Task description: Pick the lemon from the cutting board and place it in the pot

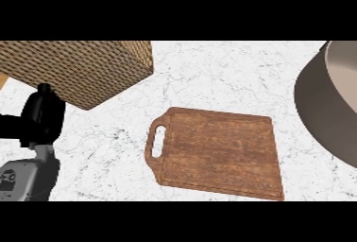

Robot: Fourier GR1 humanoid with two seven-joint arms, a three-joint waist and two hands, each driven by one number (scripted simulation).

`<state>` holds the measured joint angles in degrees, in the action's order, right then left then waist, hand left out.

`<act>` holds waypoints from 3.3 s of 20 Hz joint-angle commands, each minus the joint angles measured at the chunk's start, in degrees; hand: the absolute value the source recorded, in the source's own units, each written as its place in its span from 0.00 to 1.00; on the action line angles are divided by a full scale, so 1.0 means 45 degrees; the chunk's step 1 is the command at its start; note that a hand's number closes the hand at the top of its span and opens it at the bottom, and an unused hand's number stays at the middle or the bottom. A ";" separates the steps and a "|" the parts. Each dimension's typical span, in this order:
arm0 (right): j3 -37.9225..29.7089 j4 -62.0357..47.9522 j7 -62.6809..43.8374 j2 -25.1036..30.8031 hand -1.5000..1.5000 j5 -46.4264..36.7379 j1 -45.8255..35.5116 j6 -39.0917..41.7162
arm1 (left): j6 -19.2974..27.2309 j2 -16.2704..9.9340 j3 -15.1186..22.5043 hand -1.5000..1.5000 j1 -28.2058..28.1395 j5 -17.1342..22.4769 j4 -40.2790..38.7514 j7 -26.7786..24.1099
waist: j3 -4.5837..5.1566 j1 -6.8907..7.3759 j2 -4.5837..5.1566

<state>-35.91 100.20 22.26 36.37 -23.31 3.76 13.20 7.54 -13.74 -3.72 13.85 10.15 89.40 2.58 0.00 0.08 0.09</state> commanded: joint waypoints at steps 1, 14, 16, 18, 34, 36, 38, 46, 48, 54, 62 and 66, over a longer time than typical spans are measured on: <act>0.0428 -0.3442 0.0965 0.0846 1.00 -0.0497 -0.1938 -0.0453 | 0.0602 0.0385 0.0481 0.50 0.0516 -0.0506 0.0495 0.0741 | -0.0016 0.0179 0.0022; 0.2006 -1.3118 0.5020 0.2100 1.00 -0.2555 -0.7071 -0.3159 | -0.0292 0.0039 -0.0287 0.50 0.0794 -0.0261 -0.0610 0.0085 | -0.0018 0.0283 0.0071; 0.1911 -1.4733 0.5946 0.2499 1.00 -0.2898 -0.7064 -0.3450 | 0.0240 0.0674 0.0399 0.50 0.0723 -0.0572 0.0267 0.0457 | -0.0040 0.0420 0.0114; 0.2408 -1.5306 0.5929 0.2630 1.00 -0.3600 -0.7330 -0.3771 | -0.0555 0.0082 -0.0183 0.50 0.0933 -0.0128 -0.0628 0.0098 | -0.0033 0.0410 0.0142; 0.1961 -1.7494 0.7440 0.2062 0.00 -0.2065 -0.8985 0.0774 | -0.0610 0.0139 -0.0349 0.50 0.0727 -0.0061 -0.0695 0.0003 | -0.0035 0.0295 0.0085; 0.1416 -1.8130 0.7365 0.2394 0.00 -0.1458 -0.8939 0.1615 | -0.0349 0.0182 -0.0310 0.50 0.0781 -0.0297 -0.0564 -0.0051 | -0.0053 0.0262 0.0094; 0.1172 -1.8366 0.6393 0.2566 0.00 -0.1121 -0.9412 0.2120 | -0.0597 0.0193 -0.0417 0.50 0.0685 -0.0057 -0.0793 -0.0157 | -0.0019 0.0207 0.0049; -0.0559 -1.9974 0.5782 0.3976 0.00 0.0727 -0.9577 0.3793 | -0.0460 0.0050 -0.0458 0.50 0.0991 -0.0217 -0.0535 0.0105 | -0.0076 0.0292 0.0161; -0.0776 -2.0134 0.5827 0.4402 0.00 0.0957 -0.9378 0.4090 | -0.0342 0.0311 -0.0442 0.50 0.1202 -0.0217 -0.0873 -0.0118 | -0.0091 0.0271 0.0224; -0.1469 -2.0410 0.4991 0.5187 0.00 0.1773 -0.9421 0.4858 | -0.0176 0.0365 -0.0209 0.50 0.1262 -0.0389 -0.0497 0.0358 | -0.0136 0.0404 0.0257; -0.1933 -2.0259 0.4981 0.5591 0.00 0.2340 -0.8600 0.4970 | -0.0390 0.0431 -0.0367 0.50 0.0877 -0.0227 -0.0612 -0.0201 | -0.0203 0.0438 0.0348; -0.1956 -2.0090 0.4692 0.5778 0.00 0.2453 -0.8477 0.5141 | -0.0339 0.0412 -0.0335 0.50 0.1156 -0.0271 -0.0500 -0.0103 | -0.0221 0.0461 0.0354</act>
<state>-44.22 9.90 39.11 61.57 -12.92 -35.55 29.83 5.72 -11.66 -4.90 17.72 8.96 86.88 2.02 -0.84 2.03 1.54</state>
